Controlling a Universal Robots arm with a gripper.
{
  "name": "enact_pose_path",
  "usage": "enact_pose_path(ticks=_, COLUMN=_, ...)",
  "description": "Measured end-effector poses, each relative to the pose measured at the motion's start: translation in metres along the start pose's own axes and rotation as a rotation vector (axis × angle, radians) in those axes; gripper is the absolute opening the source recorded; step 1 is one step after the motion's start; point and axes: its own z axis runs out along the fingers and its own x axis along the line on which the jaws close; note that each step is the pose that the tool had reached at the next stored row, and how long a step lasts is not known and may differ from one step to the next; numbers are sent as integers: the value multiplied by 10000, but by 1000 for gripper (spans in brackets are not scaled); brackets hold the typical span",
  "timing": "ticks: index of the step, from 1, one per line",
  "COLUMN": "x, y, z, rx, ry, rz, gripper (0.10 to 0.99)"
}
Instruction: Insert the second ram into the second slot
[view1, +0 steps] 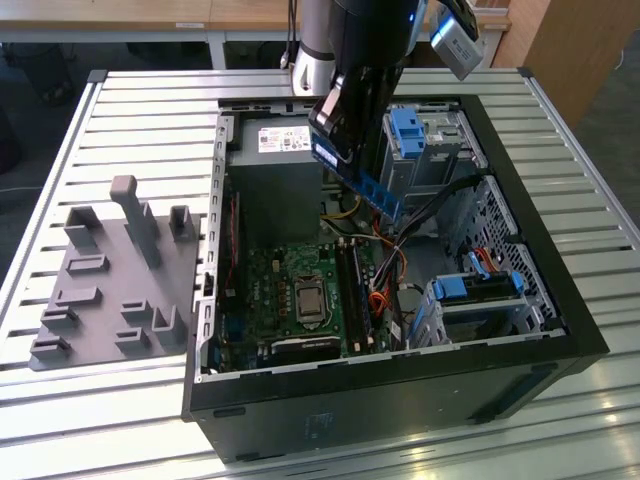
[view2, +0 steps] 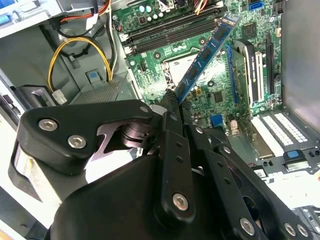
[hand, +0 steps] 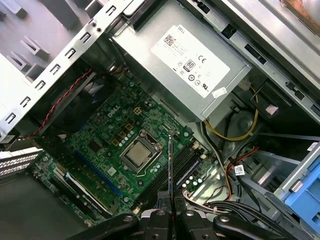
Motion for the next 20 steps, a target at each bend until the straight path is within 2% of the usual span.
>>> enact_pose_path(ticks=20, x=0, y=0, z=3, rx=4, ry=-20, rz=879, gripper=137)
